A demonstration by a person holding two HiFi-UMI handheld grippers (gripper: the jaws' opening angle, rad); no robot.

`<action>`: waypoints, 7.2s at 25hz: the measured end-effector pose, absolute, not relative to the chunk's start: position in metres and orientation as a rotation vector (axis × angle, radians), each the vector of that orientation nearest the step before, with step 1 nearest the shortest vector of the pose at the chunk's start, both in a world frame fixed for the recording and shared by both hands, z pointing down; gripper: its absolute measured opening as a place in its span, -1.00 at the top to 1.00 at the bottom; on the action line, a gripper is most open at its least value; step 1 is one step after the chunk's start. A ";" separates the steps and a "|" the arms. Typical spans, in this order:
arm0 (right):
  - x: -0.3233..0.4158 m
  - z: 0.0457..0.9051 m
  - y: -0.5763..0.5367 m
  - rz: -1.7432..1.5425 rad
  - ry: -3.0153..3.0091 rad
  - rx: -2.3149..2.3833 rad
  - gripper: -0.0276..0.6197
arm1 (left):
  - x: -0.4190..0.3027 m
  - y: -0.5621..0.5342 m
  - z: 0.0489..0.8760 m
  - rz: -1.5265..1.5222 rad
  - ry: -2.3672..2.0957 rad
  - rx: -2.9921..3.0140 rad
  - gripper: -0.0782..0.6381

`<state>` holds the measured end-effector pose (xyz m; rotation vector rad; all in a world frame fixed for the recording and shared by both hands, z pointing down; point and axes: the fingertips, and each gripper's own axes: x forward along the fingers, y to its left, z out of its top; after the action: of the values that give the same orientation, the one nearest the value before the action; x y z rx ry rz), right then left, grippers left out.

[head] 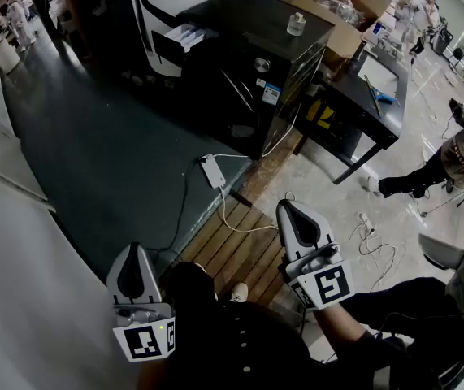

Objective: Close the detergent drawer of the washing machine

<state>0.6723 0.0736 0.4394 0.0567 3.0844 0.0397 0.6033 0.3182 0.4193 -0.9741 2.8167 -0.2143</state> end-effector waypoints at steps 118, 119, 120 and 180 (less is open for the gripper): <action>-0.050 0.234 0.087 -0.004 3.006 -0.415 0.43 | -0.174 0.365 0.229 -0.154 2.706 -1.248 0.74; -0.054 0.235 0.089 -0.001 3.005 -0.451 0.43 | -0.181 0.367 0.229 -0.155 2.694 -1.274 0.74; -0.057 0.235 0.091 -0.003 3.003 -0.487 0.43 | -0.189 0.369 0.230 -0.156 2.683 -1.300 0.74; -0.011 0.611 -0.015 -0.747 2.866 -1.972 0.36 | -0.189 0.098 0.364 -0.491 2.237 -2.297 0.74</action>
<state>-0.0110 -0.0152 0.6113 -1.9723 2.8656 -0.7467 -0.1887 0.0976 0.3635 -2.2969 2.2375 -0.4913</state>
